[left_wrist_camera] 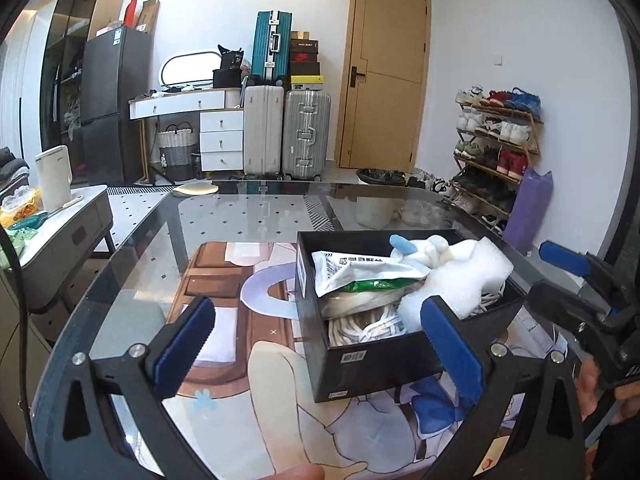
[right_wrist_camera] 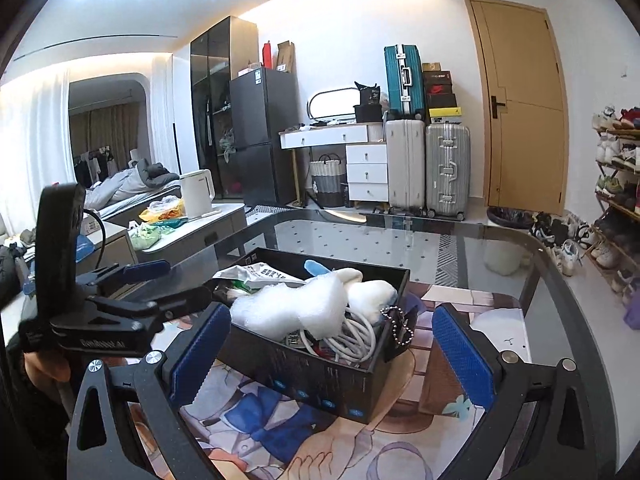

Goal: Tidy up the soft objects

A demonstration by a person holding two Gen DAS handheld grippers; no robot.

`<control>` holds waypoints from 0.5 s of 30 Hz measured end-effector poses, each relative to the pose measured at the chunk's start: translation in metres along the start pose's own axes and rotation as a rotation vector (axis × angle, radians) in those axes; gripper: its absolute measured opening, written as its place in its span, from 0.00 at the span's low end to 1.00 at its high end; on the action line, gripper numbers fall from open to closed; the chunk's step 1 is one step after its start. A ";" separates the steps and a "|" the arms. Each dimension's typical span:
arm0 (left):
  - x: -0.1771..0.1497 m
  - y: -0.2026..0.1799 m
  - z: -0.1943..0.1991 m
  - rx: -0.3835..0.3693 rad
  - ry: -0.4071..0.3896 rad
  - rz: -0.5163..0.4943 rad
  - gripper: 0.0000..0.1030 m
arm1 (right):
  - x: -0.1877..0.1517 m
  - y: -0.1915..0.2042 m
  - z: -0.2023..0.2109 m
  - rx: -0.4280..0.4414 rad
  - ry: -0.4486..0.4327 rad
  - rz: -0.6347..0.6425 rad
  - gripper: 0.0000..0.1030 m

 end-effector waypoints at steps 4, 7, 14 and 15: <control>-0.001 0.001 0.001 0.000 -0.001 0.003 1.00 | -0.001 0.001 0.000 0.001 -0.002 0.014 0.99; -0.001 -0.002 0.002 0.004 -0.004 0.001 1.00 | -0.001 0.005 0.001 0.003 -0.011 0.031 0.99; -0.001 -0.004 0.002 0.006 -0.001 -0.005 1.00 | -0.001 0.000 0.003 -0.015 -0.015 0.015 0.99; -0.001 -0.004 0.002 0.004 0.001 -0.005 1.00 | -0.002 -0.001 0.003 -0.014 -0.017 0.009 0.99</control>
Point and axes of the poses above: each gripper's, at about its wrist camera, not at the fingertips, and z roughly against the way its jaws point, y to its left, x to its top, the point moved 9 cm from there along -z, roughly the way its jaws point, and after that the axes turned 1 degree about y, right-handed, at the moved point
